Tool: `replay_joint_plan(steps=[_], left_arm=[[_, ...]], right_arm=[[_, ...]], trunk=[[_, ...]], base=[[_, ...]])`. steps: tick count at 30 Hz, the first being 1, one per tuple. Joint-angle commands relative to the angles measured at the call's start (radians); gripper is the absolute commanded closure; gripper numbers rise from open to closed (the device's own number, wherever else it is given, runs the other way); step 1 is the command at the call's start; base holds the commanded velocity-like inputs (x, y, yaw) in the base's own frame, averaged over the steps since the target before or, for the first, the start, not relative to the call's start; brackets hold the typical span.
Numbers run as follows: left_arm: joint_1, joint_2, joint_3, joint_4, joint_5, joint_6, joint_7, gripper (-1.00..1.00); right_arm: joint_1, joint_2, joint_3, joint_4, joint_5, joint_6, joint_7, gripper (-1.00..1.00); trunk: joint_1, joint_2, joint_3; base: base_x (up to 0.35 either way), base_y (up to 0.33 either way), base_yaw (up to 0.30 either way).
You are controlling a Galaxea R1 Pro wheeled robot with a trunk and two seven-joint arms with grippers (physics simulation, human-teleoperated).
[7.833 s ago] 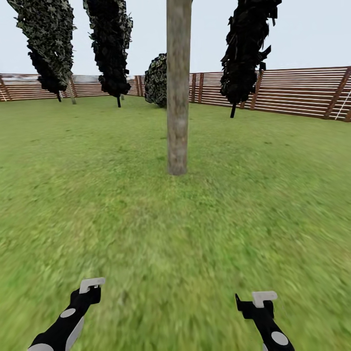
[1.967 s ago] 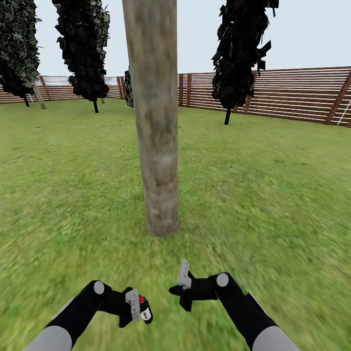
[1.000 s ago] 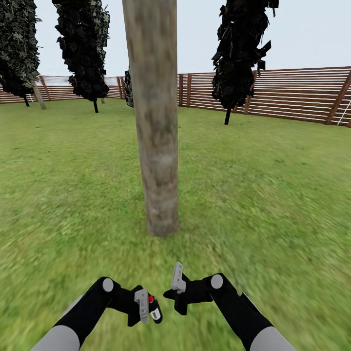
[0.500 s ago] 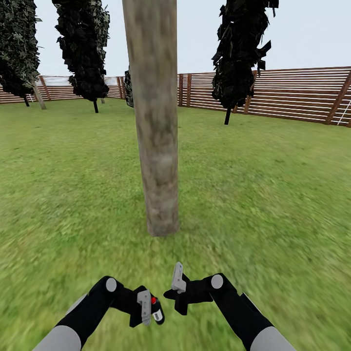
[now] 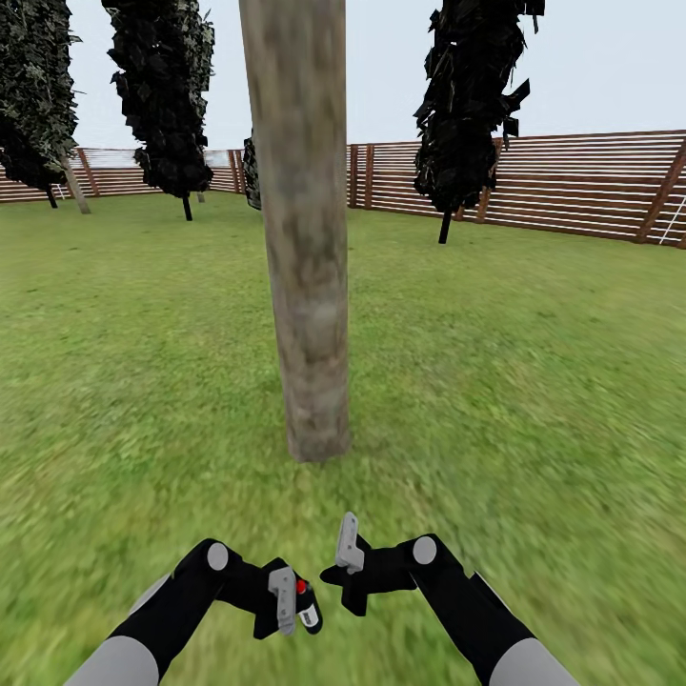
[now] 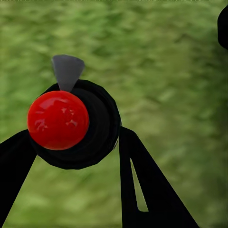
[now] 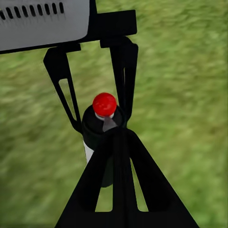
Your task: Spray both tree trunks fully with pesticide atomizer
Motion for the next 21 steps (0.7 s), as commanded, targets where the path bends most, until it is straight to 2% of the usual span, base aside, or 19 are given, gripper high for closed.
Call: replay_joint_plan(steps=[1,7,21], left_arm=[[0.000,0.000,-0.002,-0.001,-0.005,-0.008,-0.001,1.00],[-0.001,0.000,-0.001,-0.001,-0.005,-0.009,-0.043,1.00],[-0.002,-0.008,0.001,-0.001,-0.005,-0.009,-0.048,1.00]], right_arm=[[0.000,0.000,-0.001,-0.001,0.007,0.000,0.003,1.00],[0.000,0.000,-0.001,-0.001,0.007,0.000,0.003,1.00],[0.000,0.000,-0.001,-0.003,0.007,0.000,0.003,1.00]], trunk=[[0.000,0.000,-0.001],[0.000,0.000,-0.001],[0.000,0.000,-0.001]], base=[[0.000,0.000,0.000],[0.000,0.000,0.000],[0.000,0.000,0.000]])
